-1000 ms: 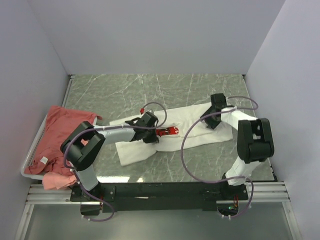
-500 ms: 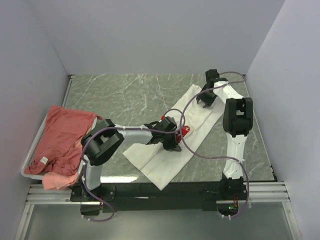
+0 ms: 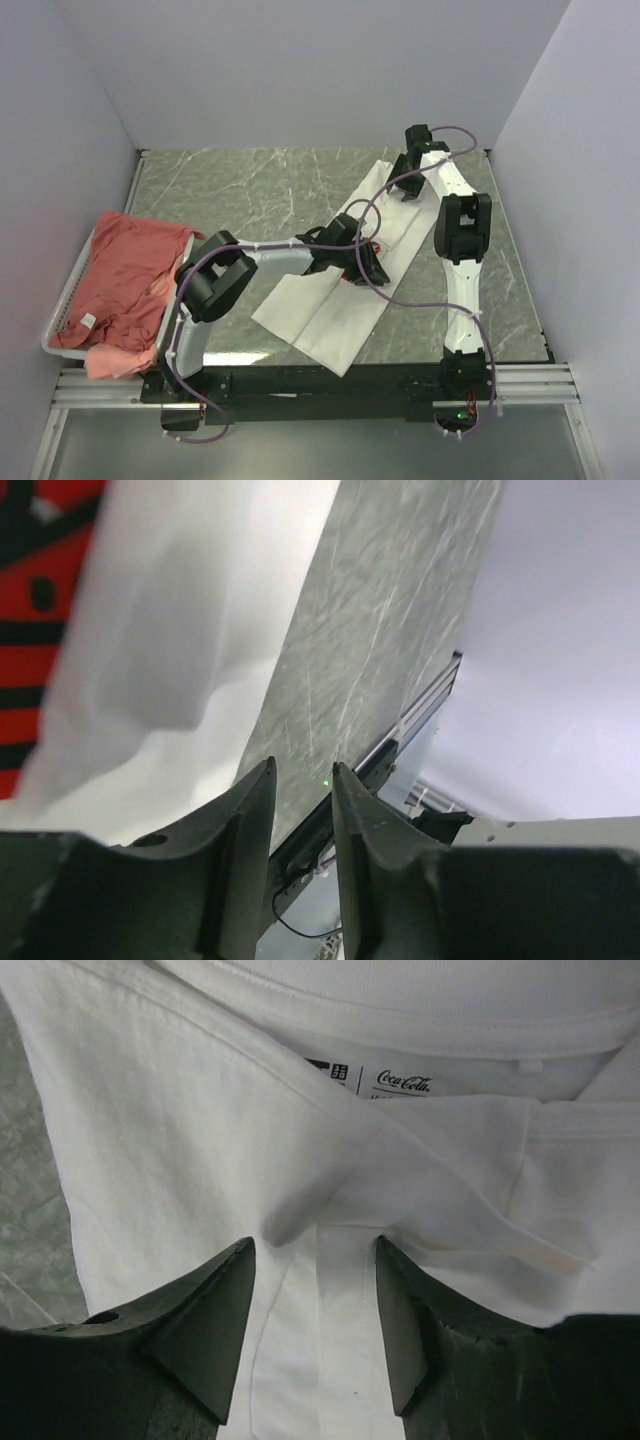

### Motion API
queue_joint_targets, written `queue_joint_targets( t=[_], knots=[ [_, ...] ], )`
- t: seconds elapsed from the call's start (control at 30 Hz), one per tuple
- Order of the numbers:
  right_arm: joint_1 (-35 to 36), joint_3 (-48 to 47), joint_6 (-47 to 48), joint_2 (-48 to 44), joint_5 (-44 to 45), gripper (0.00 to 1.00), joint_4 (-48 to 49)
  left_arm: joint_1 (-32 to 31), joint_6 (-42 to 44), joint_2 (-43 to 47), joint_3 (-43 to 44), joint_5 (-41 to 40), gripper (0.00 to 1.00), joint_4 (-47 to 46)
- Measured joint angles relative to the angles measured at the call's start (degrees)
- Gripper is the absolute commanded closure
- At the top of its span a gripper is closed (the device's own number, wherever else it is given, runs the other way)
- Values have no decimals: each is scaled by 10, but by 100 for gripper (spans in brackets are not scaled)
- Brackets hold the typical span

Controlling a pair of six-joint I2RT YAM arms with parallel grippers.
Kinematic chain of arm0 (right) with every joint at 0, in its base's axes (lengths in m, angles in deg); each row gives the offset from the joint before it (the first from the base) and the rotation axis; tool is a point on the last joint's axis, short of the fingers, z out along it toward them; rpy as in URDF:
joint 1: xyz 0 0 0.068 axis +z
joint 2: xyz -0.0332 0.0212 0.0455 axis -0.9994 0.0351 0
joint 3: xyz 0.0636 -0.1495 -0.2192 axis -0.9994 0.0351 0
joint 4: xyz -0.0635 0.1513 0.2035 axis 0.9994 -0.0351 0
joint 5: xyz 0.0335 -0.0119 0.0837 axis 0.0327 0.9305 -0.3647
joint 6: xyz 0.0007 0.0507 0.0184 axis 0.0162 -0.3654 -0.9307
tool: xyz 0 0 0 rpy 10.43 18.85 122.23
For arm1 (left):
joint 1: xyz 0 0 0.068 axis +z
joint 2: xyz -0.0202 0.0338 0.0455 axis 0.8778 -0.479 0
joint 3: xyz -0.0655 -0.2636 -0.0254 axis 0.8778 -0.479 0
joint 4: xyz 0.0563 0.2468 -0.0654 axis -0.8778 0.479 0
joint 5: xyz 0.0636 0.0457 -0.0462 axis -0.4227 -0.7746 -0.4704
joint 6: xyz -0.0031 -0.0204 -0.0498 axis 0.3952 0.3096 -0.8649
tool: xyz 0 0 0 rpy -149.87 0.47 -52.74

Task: Fold and stack the t-shirts
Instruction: Fold the tshirt

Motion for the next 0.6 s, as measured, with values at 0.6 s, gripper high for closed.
queue_joint_targets(
  t=[0.6],
  knots=[
    [-28, 319, -40, -343, 20, 41, 116, 139, 359, -80, 308, -90, 28, 231]
  ],
)
